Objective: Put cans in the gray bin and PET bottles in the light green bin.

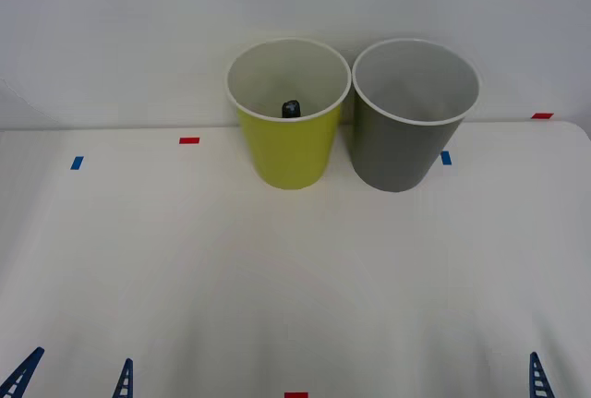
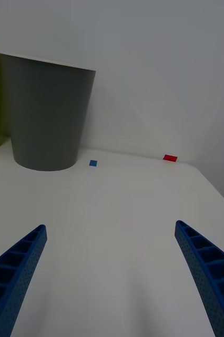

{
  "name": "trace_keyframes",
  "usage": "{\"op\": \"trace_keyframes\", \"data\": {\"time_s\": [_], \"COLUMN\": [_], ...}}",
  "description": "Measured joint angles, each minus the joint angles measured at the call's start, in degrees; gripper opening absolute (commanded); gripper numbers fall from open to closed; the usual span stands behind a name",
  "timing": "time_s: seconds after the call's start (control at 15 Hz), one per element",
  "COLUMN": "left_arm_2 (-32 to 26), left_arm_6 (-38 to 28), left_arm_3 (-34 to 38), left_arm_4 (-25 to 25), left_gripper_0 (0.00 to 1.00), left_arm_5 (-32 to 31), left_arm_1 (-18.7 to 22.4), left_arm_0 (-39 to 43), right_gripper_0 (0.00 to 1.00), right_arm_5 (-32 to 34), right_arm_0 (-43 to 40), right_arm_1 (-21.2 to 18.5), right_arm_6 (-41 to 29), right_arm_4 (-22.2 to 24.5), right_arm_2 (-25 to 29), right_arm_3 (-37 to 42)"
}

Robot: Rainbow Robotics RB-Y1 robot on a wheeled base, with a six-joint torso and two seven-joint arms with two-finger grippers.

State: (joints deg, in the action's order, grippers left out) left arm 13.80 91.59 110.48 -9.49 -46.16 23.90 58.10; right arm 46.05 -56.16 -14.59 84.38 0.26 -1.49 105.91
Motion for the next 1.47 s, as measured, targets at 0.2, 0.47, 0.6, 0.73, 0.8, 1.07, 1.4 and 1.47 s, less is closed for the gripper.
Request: {"op": "trace_keyframes", "data": {"time_s": [0.2,0.47,0.6,0.73,0.8,1.07,1.4,1.47], "left_arm_2": [0.0,0.0,0.0,0.0,0.0,0.0,0.0,0.0], "left_arm_6": [0.0,0.0,0.0,0.0,0.0,0.0,0.0,0.0], "left_arm_3": [0.0,0.0,0.0,0.0,0.0,0.0,0.0,0.0], "left_arm_4": [0.0,0.0,0.0,0.0,0.0,0.0,0.0,0.0], "left_gripper_0": [1.0,1.0,1.0,1.0,1.0,1.0,1.0,1.0], "left_arm_5": [0.0,0.0,0.0,0.0,0.0,0.0,0.0,0.0], "left_arm_1": [0.0,0.0,0.0,0.0,0.0,0.0,0.0,0.0], "left_arm_0": [0.0,0.0,0.0,0.0,0.0,0.0,0.0,0.0], "right_gripper_0": [0.84,0.84,0.85,0.85,0.85,0.85,0.84,0.84], "right_arm_5": [0.0,0.0,0.0,0.0,0.0,0.0,0.0,0.0], "right_arm_0": [0.0,0.0,0.0,0.0,0.0,0.0,0.0,0.0], "right_arm_1": [0.0,0.0,0.0,0.0,0.0,0.0,0.0,0.0], "right_arm_6": [0.0,0.0,0.0,0.0,0.0,0.0,0.0,0.0], "right_arm_4": [0.0,0.0,0.0,0.0,0.0,0.0,0.0,0.0], "right_arm_2": [0.0,0.0,0.0,0.0,0.0,0.0,0.0,0.0], "right_arm_3": [0.0,0.0,0.0,0.0,0.0,0.0,0.0,0.0]}}
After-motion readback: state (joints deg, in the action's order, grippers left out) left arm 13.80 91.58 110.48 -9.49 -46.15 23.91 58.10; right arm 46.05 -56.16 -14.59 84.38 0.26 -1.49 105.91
